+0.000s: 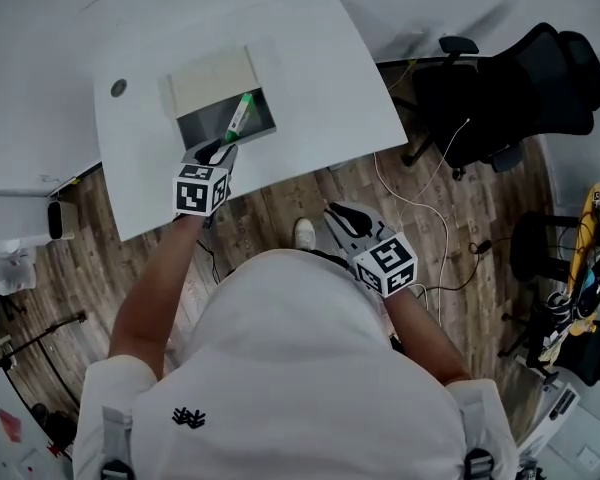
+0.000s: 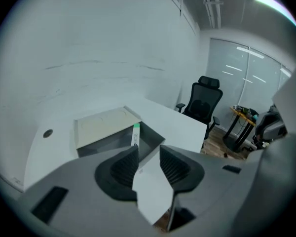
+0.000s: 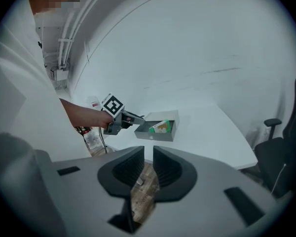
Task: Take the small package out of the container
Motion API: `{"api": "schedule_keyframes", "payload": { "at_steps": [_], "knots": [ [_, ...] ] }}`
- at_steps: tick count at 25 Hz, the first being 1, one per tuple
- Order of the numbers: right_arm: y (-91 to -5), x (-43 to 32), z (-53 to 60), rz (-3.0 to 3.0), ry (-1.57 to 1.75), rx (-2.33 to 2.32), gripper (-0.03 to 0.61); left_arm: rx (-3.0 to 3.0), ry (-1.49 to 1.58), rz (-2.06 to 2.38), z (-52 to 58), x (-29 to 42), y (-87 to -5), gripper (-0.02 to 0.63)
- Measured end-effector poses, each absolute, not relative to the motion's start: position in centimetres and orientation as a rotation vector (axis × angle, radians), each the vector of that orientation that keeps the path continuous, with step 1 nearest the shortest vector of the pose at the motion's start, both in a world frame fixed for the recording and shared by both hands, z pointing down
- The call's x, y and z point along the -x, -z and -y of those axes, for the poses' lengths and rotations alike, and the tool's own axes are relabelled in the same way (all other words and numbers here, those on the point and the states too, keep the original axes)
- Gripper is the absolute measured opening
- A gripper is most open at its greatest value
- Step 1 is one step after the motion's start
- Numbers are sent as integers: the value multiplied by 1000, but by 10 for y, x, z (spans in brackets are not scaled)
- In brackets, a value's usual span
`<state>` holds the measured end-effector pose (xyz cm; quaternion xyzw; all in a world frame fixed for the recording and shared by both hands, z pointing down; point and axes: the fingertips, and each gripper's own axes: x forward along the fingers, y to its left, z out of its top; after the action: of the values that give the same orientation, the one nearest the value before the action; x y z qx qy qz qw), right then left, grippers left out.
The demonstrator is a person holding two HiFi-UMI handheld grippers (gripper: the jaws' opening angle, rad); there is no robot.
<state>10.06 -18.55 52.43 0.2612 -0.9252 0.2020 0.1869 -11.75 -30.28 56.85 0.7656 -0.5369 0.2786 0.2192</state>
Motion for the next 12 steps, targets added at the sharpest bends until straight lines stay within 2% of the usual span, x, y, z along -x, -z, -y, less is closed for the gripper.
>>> {"api": "schedule_keyframes", "payload": {
  "at_steps": [12],
  "knots": [
    [-535,-156,228,2582,-614,-733,49,-1963,-961,1537,367,130,-620,166]
  ]
}}
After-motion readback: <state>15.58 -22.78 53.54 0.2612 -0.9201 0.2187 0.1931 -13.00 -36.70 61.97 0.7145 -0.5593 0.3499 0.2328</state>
